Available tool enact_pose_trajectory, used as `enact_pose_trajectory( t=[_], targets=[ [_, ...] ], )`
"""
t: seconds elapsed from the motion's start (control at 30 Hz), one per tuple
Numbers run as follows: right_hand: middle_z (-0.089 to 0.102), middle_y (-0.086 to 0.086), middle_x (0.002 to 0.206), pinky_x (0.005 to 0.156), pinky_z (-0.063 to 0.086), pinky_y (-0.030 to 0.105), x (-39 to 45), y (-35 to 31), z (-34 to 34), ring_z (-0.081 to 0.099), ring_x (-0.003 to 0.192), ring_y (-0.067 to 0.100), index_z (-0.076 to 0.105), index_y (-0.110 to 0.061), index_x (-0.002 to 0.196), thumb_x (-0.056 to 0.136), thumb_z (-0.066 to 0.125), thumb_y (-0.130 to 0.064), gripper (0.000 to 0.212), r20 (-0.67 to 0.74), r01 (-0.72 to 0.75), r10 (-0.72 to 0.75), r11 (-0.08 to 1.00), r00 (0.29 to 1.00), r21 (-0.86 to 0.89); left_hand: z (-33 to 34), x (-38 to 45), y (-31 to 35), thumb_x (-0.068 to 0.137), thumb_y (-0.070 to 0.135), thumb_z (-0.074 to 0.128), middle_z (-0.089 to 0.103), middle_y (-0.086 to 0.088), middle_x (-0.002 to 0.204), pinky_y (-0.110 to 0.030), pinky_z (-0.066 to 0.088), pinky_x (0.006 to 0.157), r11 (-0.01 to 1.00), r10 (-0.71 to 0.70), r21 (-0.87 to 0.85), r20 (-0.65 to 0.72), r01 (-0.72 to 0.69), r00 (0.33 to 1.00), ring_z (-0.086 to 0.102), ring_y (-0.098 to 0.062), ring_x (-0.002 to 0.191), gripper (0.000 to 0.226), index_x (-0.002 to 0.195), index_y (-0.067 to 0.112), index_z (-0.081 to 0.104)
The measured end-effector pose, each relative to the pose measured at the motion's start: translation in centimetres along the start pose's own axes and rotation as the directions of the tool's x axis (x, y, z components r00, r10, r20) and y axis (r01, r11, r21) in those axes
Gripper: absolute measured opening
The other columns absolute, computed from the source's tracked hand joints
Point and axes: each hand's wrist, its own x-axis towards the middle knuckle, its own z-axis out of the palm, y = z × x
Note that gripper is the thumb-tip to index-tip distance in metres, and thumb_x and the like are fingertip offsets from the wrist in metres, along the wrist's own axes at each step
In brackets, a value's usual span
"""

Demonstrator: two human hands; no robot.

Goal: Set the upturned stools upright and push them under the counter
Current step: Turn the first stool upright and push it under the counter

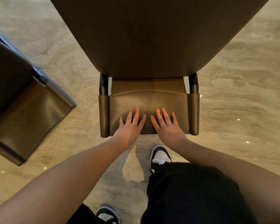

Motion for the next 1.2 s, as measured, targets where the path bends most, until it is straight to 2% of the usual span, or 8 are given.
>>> enact_pose_trajectory(
  t=[0.1,0.3,0.43,0.63,0.8,0.97,1.1,1.2],
  targets=[
    [-0.006,0.022,0.161,0.113,0.000,0.063,-3.0,0.9,-6.8,-0.011,0.147,0.043,-0.007,-0.012,0.153,0.101,0.041,-0.019,0.071,0.050,0.001,-0.002,1.000,0.999,0.021,-5.5,-3.7,0.3,0.100,0.007,0.043,-0.021,-0.012,0.164,-0.065,0.009,0.117,0.996,-0.002,-0.087,0.010,0.003,1.000,-0.016,-0.037,0.151,0.082,0.156,0.025,-0.015],
    [-0.001,0.015,0.164,0.117,0.011,0.058,-7.8,3.5,-23.6,-0.003,0.150,0.037,-0.002,-0.018,0.155,0.100,0.043,-0.014,0.071,0.129,-0.018,0.007,0.996,0.992,0.084,-21.0,-11.0,0.3,0.095,0.000,0.050,-0.014,-0.005,0.167,-0.061,0.013,0.118,0.988,-0.064,-0.133,0.117,0.079,0.991,-0.007,-0.033,0.153,0.093,0.156,0.033,-0.013],
    [0.013,0.014,0.163,0.116,0.022,0.054,-9.5,5.6,-34.5,0.013,0.149,0.036,0.009,-0.021,0.155,0.097,0.051,-0.015,0.072,0.053,-0.016,0.011,0.995,0.999,0.094,-31.6,-15.2,-0.6,0.093,-0.003,0.054,-0.001,-0.005,0.168,-0.053,0.029,0.117,0.988,-0.109,-0.093,0.114,0.120,0.987,0.008,-0.033,0.153,0.096,0.157,0.036,-0.006],
    [0.026,0.010,0.160,0.116,0.020,0.055,-10.0,9.5,-47.9,0.026,0.146,0.031,0.021,-0.023,0.154,0.097,0.054,-0.019,0.066,-0.033,-0.051,0.054,0.995,0.998,0.088,-47.0,-18.7,-1.6,0.088,-0.011,0.055,0.007,-0.004,0.167,-0.046,0.042,0.109,0.986,-0.165,0.007,0.170,0.166,0.972,0.030,-0.033,0.146,0.102,0.157,0.038,-0.003],
    [0.034,0.009,0.157,0.112,0.031,0.050,-8.9,12.6,-57.8,0.033,0.143,0.029,0.028,-0.021,0.151,0.099,0.048,-0.012,0.057,-0.116,-0.056,0.073,0.988,0.991,0.143,-56.8,-21.4,-3.5,0.092,-0.010,0.045,0.023,-0.002,0.164,-0.042,0.051,0.099,0.984,-0.176,0.017,0.010,0.176,0.984,0.051,-0.032,0.132,0.089,0.159,0.036,0.008],
    [0.051,0.004,0.144,0.095,0.047,0.044,-6.2,16.1,-65.2,0.048,0.131,0.026,0.041,-0.022,0.144,0.095,0.053,-0.011,0.052,-0.207,-0.069,0.100,0.986,0.973,0.151,-65.5,-22.8,-6.3,0.091,-0.009,0.040,0.050,-0.003,0.149,-0.037,0.054,0.078,0.984,-0.172,0.019,-0.115,0.175,0.978,0.064,-0.029,0.113,0.084,0.157,0.039,0.019],
    [0.057,0.003,0.136,0.087,0.050,0.041,-3.8,18.9,-70.5,0.055,0.122,0.025,0.046,-0.022,0.140,0.096,0.053,-0.013,0.045,-0.270,-0.061,0.110,0.981,0.957,0.184,-71.0,-22.5,-8.3,0.095,-0.003,0.040,0.063,-0.006,0.132,-0.039,0.057,0.077,0.982,-0.179,0.014,-0.237,0.187,0.955,0.066,-0.027,0.105,0.071,0.155,0.033,0.028],
    [0.065,0.002,0.123,0.074,0.048,0.038,-1.4,21.4,-73.8,0.062,0.107,0.025,0.053,-0.021,0.130,0.103,0.043,-0.028,0.030,-0.369,-0.046,0.111,0.983,0.923,0.179,-74.8,-21.2,-10.1,0.096,0.000,0.041,0.063,-0.005,0.127,-0.040,0.055,0.076,0.981,-0.177,0.025,-0.314,0.195,0.933,0.066,-0.027,0.105,0.064,0.151,0.030,0.033]
  ],
)
